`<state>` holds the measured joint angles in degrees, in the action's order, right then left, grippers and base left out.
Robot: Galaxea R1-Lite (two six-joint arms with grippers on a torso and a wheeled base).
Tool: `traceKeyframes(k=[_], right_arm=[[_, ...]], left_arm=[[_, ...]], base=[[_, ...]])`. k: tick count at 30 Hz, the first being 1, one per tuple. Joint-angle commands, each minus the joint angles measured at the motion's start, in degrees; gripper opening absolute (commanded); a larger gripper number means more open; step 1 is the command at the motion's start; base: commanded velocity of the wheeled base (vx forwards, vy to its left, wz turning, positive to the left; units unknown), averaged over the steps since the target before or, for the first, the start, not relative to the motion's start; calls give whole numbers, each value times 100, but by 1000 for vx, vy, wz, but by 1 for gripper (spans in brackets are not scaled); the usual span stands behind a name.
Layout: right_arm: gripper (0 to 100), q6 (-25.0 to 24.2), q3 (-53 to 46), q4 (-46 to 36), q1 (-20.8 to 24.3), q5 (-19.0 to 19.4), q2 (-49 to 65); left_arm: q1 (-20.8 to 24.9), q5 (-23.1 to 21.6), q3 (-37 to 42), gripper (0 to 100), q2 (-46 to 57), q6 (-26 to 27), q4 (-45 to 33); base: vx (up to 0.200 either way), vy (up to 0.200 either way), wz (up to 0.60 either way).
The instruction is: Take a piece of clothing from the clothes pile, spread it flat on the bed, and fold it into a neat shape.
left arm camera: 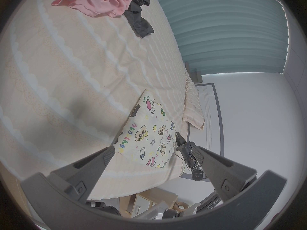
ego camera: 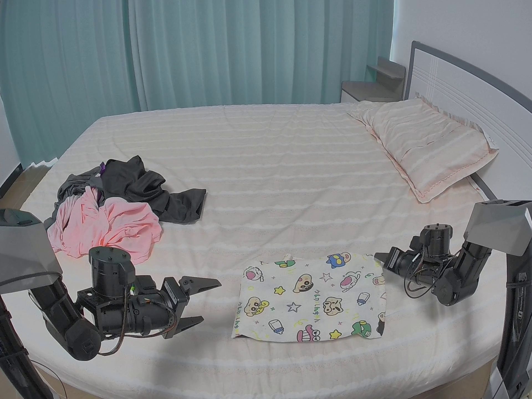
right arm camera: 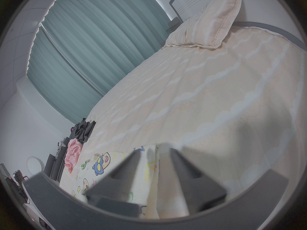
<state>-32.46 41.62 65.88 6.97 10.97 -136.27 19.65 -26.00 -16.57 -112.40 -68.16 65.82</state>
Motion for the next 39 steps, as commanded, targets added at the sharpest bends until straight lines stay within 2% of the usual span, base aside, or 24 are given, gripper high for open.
traceKeyframes(k=[1, 5, 8, 12, 20, 23, 32, 33, 36, 39], right_arm=[[100, 3, -110, 39, -56, -78, 179], [100, 3, -567, 57, -144, -174, 619], [100, -6, -1138, 101, -73, -148, 918], [100, -6, -1789, 426, 208, -174, 883], [100, -181, -2132, 1375, 560, -174, 162], [100, -419, -2149, 1999, 647, -183, -216], [100, -436, -2052, 2236, 700, -157, -418], [100, -445, -2035, 2263, 709, -139, -427], [100, -463, -1921, 2298, 709, -130, -436], [100, -515, -1886, 2298, 762, -122, -427]], left_arm=[[4, 7, -13, 100, -10, 13, 1], [21, 271, -101, 100, -142, 75, 89], [197, 605, -294, 100, -467, 215, 370], [540, 1326, -734, 100, -1170, 549, 722], [970, 1405, -1411, 100, -1575, 980, 485], [1023, 1493, -1516, 100, -1821, 1525, 335], [979, 1765, -1657, 100, -1918, 1709, 318], [979, 1906, -1753, 100, -2049, 1885, 353], [1023, 2196, -1964, 100, -2322, 1938, 388], [1032, 2187, -2061, 100, -2392, 1929, 388]], base=[[0, 0, 0], [0, 0, 0], [0, 0, 0], [0, 0, 0], [0, 0, 0], [0, 0, 0], [0, 0, 0], [0, 0, 0], [0, 0, 0], [0, 0, 0]])
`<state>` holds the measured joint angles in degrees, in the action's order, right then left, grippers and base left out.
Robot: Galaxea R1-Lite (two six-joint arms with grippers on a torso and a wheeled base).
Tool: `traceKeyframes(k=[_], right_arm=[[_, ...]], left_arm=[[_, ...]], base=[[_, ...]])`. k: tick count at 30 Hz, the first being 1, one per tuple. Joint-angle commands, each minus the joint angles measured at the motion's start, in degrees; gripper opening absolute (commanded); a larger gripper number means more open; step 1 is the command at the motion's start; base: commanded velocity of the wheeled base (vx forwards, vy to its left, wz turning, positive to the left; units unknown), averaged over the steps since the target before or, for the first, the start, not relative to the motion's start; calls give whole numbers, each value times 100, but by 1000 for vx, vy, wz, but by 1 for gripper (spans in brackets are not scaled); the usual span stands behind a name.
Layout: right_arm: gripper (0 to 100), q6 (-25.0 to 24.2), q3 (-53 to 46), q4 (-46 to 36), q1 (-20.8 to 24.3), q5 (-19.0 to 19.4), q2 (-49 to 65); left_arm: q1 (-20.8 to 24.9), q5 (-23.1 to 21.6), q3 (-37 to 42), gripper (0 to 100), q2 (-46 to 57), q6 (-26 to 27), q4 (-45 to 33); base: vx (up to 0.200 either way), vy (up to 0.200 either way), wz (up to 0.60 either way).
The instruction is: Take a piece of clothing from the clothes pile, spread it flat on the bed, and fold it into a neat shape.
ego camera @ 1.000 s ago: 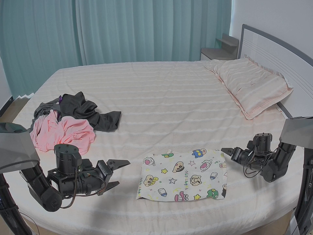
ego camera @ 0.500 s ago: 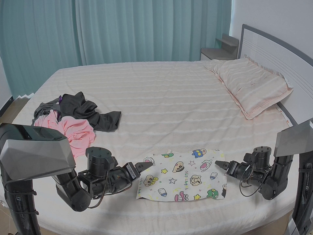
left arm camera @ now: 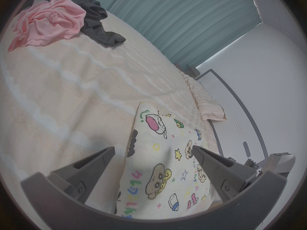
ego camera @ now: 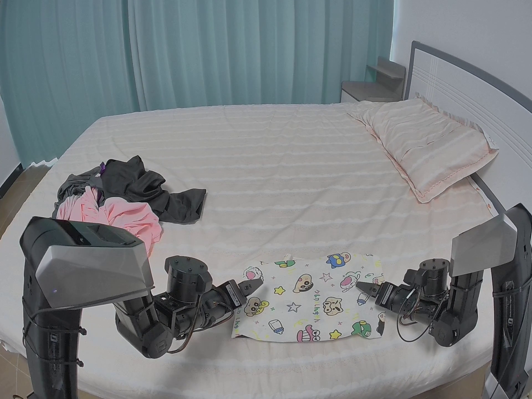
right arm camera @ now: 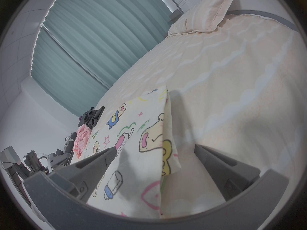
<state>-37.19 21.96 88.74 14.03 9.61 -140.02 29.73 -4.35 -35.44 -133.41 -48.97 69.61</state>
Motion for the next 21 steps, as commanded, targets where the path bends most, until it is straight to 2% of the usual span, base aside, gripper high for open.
traceKeyframes(k=[1, 8, 19, 20, 21], right_arm=[[100, -130, 90, 12, 135, 6, -43], [100, -236, 160, 12, 337, 6, -69], [100, -245, 265, 39, 487, -38, -219], [0, -245, 283, 39, 504, -29, -219], [0, -245, 292, 39, 513, -38, -227]], left_arm=[[24, -4, -192, 100, -290, 1, 9], [200, -4, -385, 100, -413, 19, -26], [226, -4, -490, 100, -466, 19, -35], [235, -4, -517, 0, -466, 19, -44], [252, -4, -534, 0, -466, 10, -53]], base=[[0, 0, 0], [0, 0, 0], [0, 0, 0], [0, 0, 0], [0, 0, 0]])
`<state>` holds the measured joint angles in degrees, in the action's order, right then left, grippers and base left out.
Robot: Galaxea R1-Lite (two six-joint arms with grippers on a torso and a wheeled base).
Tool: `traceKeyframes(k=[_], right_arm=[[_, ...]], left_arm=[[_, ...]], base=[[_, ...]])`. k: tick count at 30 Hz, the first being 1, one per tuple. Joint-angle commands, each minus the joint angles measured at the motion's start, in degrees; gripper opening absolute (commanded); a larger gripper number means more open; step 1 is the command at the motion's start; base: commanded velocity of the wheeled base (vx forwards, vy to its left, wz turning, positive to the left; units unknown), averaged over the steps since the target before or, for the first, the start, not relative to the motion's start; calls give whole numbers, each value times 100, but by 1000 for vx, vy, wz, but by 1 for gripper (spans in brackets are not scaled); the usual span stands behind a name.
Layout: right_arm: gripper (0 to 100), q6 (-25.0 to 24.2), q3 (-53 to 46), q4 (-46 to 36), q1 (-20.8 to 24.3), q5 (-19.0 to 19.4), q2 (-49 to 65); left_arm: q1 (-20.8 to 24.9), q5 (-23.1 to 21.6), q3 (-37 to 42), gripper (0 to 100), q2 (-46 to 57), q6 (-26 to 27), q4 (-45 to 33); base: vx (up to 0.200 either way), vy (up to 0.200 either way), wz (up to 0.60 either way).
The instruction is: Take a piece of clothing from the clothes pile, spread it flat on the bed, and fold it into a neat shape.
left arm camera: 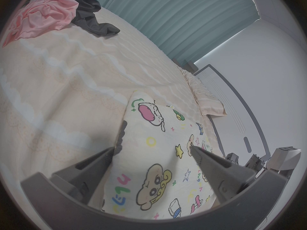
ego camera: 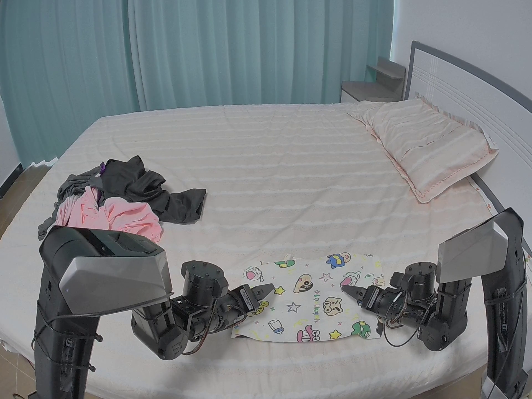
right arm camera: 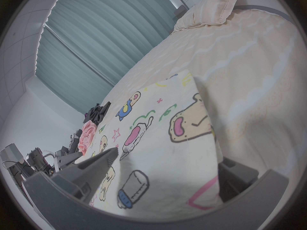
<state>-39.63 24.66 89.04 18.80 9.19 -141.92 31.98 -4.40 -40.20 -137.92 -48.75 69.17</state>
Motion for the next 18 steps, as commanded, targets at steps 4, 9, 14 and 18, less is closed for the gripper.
traceKeyframes(k=[4, 9, 14, 18], right_arm=[[0, -9, -14, 17, 36, 12, -28], [0, -89, -67, 70, 10, -5, -2], [0, -247, -146, 70, -25, -5, 16], [0, -273, -128, 70, -25, -5, 42]], left_arm=[[46, 1, -49, 0, -15, -20, -9], [213, 185, 276, 0, 64, -152, 35], [292, 264, 382, 0, 187, -275, 53], [265, 423, 443, 0, 213, -284, 53]], base=[[0, 0, 0], [0, 0, 0], [0, 0, 0], [0, 0, 0]])
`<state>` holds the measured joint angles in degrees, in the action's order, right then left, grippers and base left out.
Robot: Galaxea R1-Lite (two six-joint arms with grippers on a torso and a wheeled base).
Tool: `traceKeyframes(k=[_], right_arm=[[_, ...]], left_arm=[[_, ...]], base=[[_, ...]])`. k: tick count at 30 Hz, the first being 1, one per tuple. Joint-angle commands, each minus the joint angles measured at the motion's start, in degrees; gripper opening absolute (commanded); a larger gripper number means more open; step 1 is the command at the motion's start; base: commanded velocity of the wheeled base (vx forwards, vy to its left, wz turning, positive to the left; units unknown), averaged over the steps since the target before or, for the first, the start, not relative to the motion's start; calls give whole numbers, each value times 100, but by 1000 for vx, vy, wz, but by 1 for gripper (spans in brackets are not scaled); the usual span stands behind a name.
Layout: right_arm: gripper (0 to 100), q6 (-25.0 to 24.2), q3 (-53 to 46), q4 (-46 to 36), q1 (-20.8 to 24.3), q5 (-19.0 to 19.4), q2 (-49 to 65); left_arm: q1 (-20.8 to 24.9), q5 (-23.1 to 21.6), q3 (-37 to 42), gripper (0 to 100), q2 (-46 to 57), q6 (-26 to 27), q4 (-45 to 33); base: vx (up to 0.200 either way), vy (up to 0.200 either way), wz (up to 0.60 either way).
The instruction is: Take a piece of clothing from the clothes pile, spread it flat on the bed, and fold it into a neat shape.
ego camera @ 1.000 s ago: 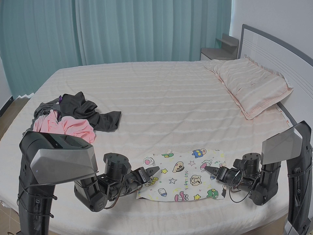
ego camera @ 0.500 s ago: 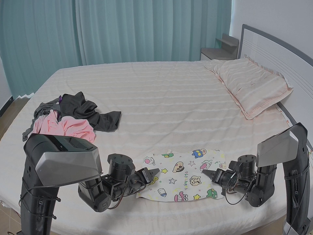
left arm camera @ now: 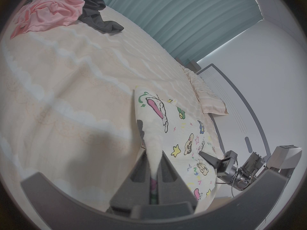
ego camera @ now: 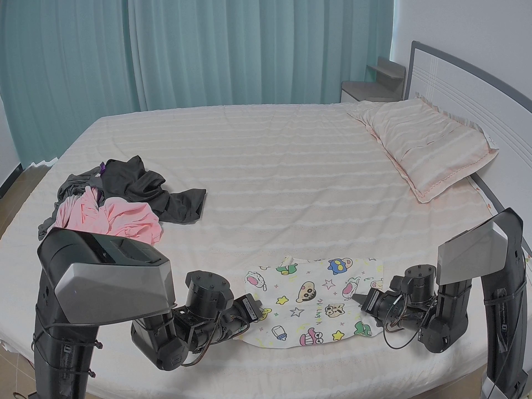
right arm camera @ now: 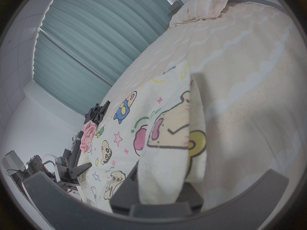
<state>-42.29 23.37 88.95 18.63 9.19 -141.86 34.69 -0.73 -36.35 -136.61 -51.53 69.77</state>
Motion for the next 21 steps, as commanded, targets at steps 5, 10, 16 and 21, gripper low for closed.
traceKeyframes(k=[5, 10, 16, 21], right_arm=[[0, -7, 1, 78, 18, -14, 45], [0, -7, 1, 78, 36, -14, 45], [0, -7, 27, 78, 36, -23, 53], [0, -7, 98, 78, 45, -155, 45]], left_arm=[[-7, 126, 120, 0, 187, -200, -7], [-33, 126, 137, 0, 240, -244, -7], [-112, 135, 111, 0, 240, -244, -7], [-147, 135, 137, 0, 319, -252, -7]], base=[[0, 0, 0], [-160, 0, 0], [-67, 0, 0], [0, 0, 0]])
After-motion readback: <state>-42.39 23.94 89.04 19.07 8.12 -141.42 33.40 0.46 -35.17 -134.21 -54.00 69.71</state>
